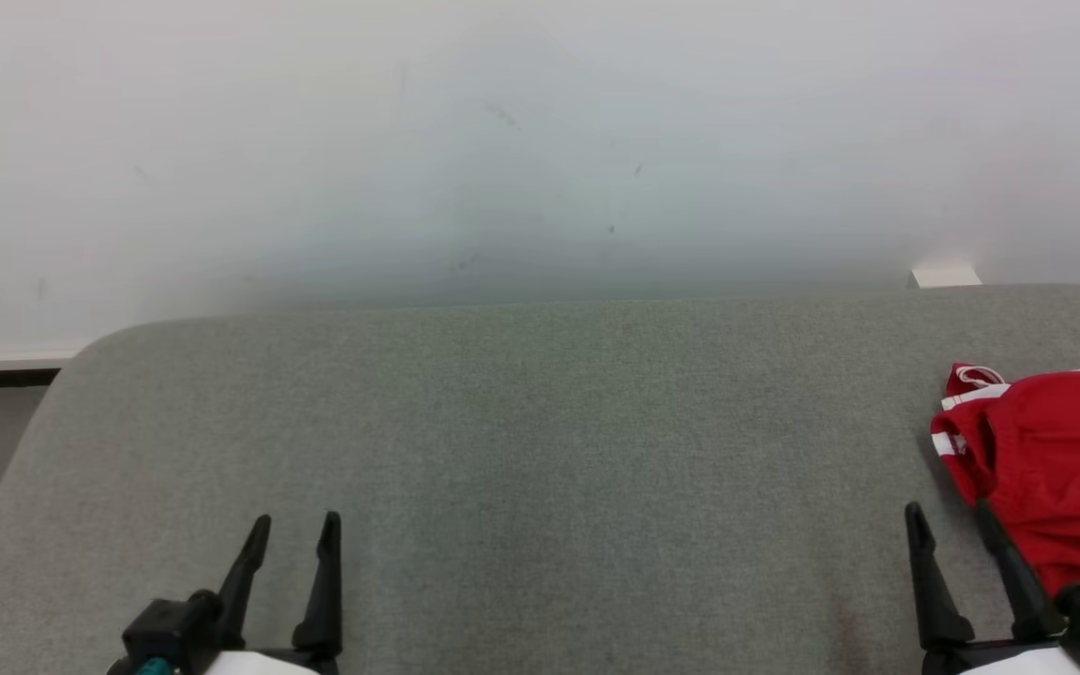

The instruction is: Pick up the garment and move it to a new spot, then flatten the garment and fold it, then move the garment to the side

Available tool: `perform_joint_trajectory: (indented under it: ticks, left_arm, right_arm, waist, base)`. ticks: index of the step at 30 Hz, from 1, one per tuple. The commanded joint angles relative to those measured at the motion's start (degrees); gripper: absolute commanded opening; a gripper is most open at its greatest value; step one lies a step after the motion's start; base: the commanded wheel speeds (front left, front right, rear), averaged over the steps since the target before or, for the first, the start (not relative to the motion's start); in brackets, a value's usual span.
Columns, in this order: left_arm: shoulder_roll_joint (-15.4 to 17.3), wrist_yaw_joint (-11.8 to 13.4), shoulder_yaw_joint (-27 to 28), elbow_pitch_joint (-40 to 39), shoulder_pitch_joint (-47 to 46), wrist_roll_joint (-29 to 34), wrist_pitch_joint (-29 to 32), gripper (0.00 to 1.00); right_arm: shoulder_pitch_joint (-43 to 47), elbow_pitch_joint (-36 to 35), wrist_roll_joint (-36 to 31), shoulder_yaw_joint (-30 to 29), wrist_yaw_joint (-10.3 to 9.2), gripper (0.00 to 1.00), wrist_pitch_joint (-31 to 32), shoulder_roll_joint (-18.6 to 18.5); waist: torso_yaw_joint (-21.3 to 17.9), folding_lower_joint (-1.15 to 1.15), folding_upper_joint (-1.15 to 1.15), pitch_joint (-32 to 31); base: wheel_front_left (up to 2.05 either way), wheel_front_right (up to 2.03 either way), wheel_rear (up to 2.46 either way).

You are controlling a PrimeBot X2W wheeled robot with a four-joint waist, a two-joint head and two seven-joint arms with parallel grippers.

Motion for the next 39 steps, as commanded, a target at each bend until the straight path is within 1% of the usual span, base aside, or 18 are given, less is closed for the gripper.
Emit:
perform_joint_trajectory:
  ticks: [1, 4, 16, 39]
  left_arm:
    - [0.0, -0.1, -0.2, 0.0, 0.6, 1.0, 0.0, 1.0]
    - [-0.1, 0.0, -0.6, 0.1, 0.5, 1.5, 0.0, 1.0]
    - [-0.2, 0.0, -1.7, -0.2, -0.9, 3.1, 0.0, 1.0]
    - [-0.3, 0.0, -1.8, 0.6, -0.9, 2.0, 0.0, 1.0]
  right_arm:
    - [0.2, 0.7, -0.5, 0.5, -0.15, 1.0, -0.4, 0.3]
    - [-0.2, 1.8, -0.3, 0.8, -0.15, 1.0, -0.4, 0.7]
    - [0.5, 2.6, -1.8, 1.6, -0.15, 1.0, -0.4, 1.9]
    - [0.0, 2.9, -1.2, 2.3, -0.15, 1.0, -0.5, 2.5]
  waist:
    - [0.0, 0.01, 0.0, 0.2]
    - [0.1, 0.01, 0.0, 0.3]
    - [0.0, 0.01, 0.0, 0.1]
    - [-0.5, 0.01, 0.0, 0.4]
  base:
    - [0.0, 0.0, 0.0]
    - [0.0, 0.0, 0.0]
    - [0.0, 0.0, 0.0]
    - [0.0, 0.0, 0.0]
